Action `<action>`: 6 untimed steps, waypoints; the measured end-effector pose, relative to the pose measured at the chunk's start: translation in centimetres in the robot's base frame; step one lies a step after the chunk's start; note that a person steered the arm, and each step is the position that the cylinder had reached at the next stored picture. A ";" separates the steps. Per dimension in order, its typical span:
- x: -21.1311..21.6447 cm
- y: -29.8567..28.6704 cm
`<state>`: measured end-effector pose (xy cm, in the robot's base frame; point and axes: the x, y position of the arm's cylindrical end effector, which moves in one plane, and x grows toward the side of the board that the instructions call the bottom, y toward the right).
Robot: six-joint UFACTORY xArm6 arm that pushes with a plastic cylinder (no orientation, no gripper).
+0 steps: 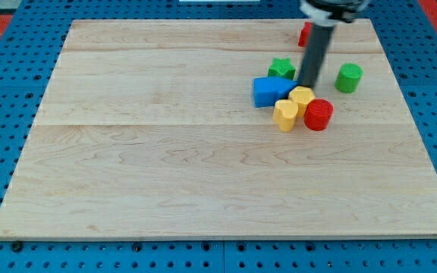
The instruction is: Slide green star closer to red star
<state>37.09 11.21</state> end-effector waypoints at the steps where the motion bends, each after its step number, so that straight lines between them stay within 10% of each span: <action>1: -2.7 -4.7; 4: -2.1 -1.4; 6: -11.2 -3.4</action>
